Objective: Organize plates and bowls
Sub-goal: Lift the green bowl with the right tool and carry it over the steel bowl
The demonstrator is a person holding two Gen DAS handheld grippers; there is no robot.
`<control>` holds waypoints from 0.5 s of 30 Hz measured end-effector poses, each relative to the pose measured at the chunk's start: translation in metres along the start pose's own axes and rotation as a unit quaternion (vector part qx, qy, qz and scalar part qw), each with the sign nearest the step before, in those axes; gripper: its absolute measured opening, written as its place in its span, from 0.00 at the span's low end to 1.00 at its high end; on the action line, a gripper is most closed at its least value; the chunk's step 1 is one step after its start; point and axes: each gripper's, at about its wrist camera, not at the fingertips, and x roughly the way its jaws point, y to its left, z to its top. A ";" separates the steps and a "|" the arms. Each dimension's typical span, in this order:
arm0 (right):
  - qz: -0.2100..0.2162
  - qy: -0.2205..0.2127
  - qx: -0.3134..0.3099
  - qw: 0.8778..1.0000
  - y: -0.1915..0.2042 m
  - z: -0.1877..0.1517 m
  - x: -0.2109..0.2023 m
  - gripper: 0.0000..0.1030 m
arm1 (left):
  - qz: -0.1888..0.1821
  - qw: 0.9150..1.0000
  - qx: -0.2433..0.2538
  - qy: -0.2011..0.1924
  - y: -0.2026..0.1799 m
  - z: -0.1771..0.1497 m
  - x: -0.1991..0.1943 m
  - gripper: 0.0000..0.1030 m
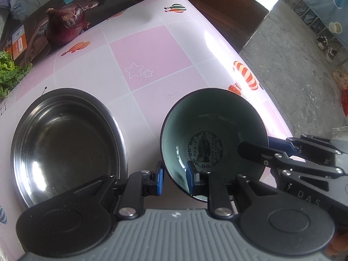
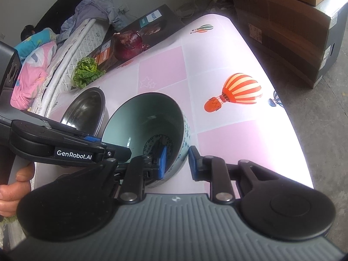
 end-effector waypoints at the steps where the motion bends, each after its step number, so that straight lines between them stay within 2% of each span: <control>1: 0.001 -0.001 0.001 1.000 0.000 0.000 -0.001 0.20 | -0.001 1.000 0.000 -0.001 0.000 -0.001 -0.001 0.21; 15: 0.009 -0.031 -0.016 0.999 0.012 0.013 -0.018 0.20 | -0.001 1.000 -0.002 -0.025 0.006 -0.005 -0.022 0.21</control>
